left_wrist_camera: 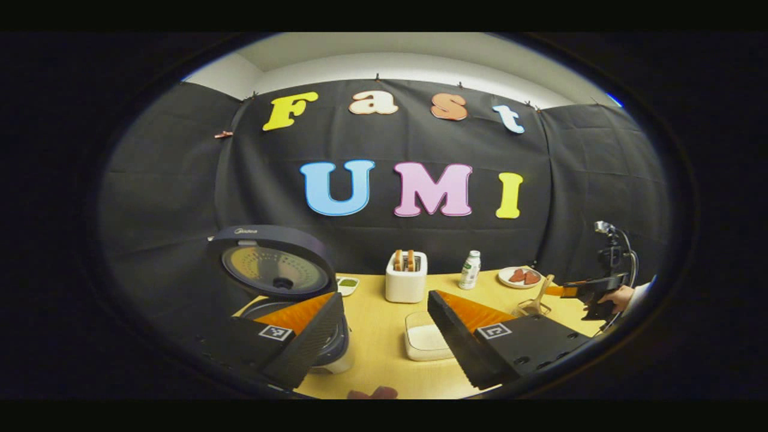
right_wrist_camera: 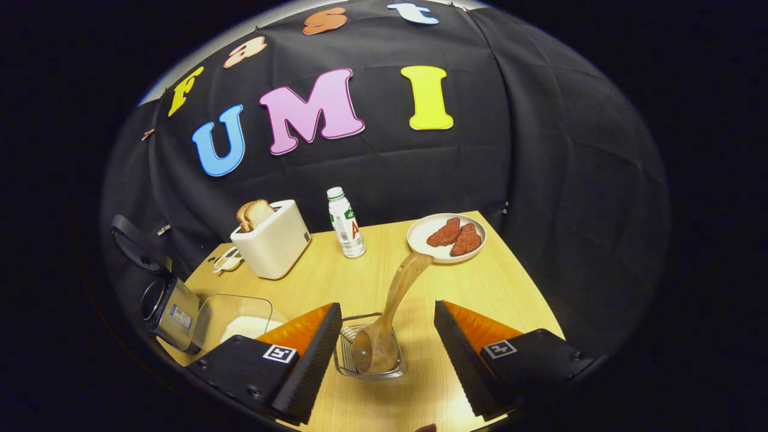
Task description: Close the left gripper, press the button to open the rice cooker; take a wooden spoon from the chopstick holder with the right hand, scoop a spoonful of rice and pour it into the rice cooker, then put the wooden spoon back into the chopstick holder.
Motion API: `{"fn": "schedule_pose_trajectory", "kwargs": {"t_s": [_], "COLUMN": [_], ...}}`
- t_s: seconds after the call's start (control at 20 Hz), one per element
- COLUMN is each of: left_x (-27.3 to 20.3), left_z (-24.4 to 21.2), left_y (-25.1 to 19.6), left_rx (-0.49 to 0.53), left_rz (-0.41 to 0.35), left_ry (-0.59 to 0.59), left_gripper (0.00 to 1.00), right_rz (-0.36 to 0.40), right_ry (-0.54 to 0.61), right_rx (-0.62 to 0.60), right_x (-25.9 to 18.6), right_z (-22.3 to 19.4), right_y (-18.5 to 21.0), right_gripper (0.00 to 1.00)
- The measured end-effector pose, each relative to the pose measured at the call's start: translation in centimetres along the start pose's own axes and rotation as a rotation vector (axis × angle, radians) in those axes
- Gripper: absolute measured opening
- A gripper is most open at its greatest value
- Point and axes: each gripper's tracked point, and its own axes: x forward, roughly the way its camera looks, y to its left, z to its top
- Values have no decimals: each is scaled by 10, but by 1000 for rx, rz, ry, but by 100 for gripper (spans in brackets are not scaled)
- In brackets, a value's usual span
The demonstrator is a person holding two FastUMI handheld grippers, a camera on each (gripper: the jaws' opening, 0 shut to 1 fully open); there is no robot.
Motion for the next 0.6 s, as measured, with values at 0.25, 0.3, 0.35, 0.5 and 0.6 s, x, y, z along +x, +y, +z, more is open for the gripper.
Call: {"fn": "schedule_pose_trajectory", "kwargs": {"t_s": [0.25, 0.3, 0.35, 0.5, 0.6], "left_x": [-11, -14, -17, -21, -25], "left_z": [-11, -11, -13, -17, -21], "left_y": [-8, -8, -6, -2, 3], "left_rx": [16, 22, 28, 37, 39], "left_rz": [5, 8, 14, 23, 32], "left_ry": [38, 41, 45, 61, 69], "left_gripper": [96, 95, 95, 95, 95], "right_rz": [42, 48, 41, 50, 73], "right_ry": [54, 65, 77, 96, 127], "right_rx": [47, 51, 51, 104, 143], "right_x": [37, 43, 49, 62, 66], "right_z": [-15, -19, -23, -27, -35], "right_y": [2, 3, 1, 1, 3], "right_gripper": [80, 76, 60, 34, 35]}}
